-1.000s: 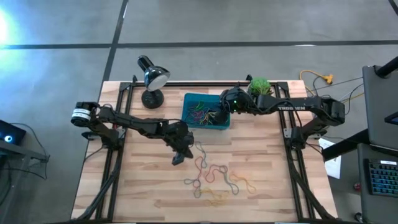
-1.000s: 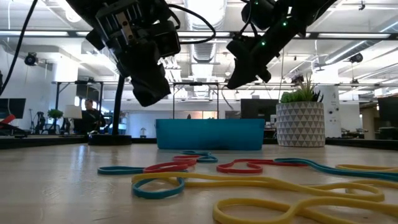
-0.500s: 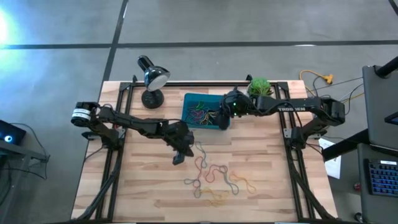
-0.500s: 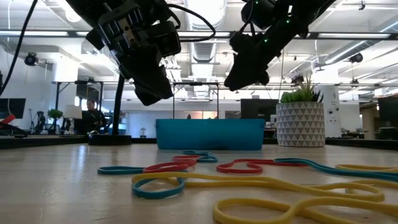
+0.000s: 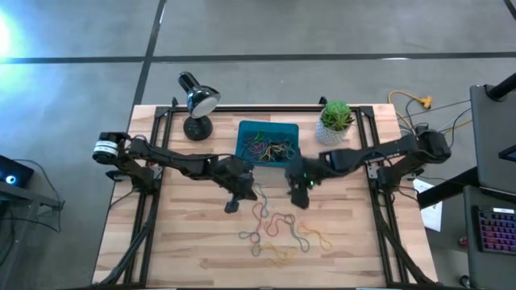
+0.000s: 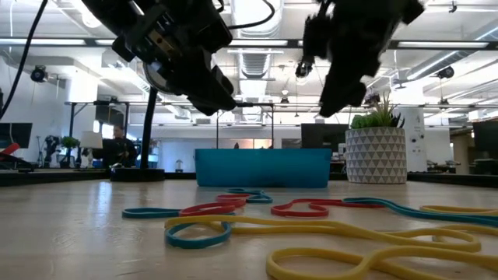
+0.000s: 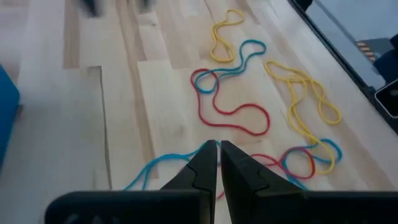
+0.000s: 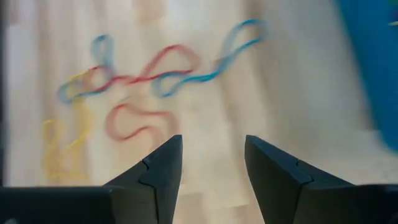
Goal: Pick and place rubber bands into bin
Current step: Put the bottom right blue rubber band into the blue bin
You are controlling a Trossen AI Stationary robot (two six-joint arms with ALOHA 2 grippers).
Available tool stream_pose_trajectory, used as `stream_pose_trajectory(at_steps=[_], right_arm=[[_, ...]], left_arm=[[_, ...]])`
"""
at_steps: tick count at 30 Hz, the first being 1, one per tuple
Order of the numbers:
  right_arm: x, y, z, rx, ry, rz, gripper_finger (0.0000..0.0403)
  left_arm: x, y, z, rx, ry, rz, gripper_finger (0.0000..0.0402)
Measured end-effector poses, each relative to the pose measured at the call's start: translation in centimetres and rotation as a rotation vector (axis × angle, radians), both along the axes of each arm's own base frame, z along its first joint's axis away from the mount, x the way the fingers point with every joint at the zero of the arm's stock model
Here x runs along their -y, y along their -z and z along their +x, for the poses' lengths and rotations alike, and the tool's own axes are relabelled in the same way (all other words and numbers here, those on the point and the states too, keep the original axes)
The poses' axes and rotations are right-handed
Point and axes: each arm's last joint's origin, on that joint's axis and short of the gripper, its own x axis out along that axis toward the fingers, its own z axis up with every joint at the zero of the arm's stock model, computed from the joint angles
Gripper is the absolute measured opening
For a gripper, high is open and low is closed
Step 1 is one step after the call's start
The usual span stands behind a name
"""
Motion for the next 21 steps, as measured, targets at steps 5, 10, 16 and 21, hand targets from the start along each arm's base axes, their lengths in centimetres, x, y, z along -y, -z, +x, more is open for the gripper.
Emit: stream_pose_trajectory(at_steps=[5,10,16,21], right_arm=[[-4.4,0.0,-0.6,-0.003,-0.034,0.005,0.0162],[-8.0,0.1,-1.8,0.001,-0.019,-0.014,0.0161],[-10.3,0.1,-2.7,0.091,0.07,-0.136,0.0162],[-10.4,1.6,-2.9,0.113,0.117,-0.145,0.0162]], left_arm=[[0.0,0.8,0.4,-0.013,0.0,0.004,0.0005],[0.0,2.4,0.9,-0.069,-0.023,-0.014,0.0005],[0.0,3.9,1.4,-0.124,-0.058,-0.055,0.0005],[0.0,4.1,1.4,-0.142,-0.085,-0.089,0.0005]])
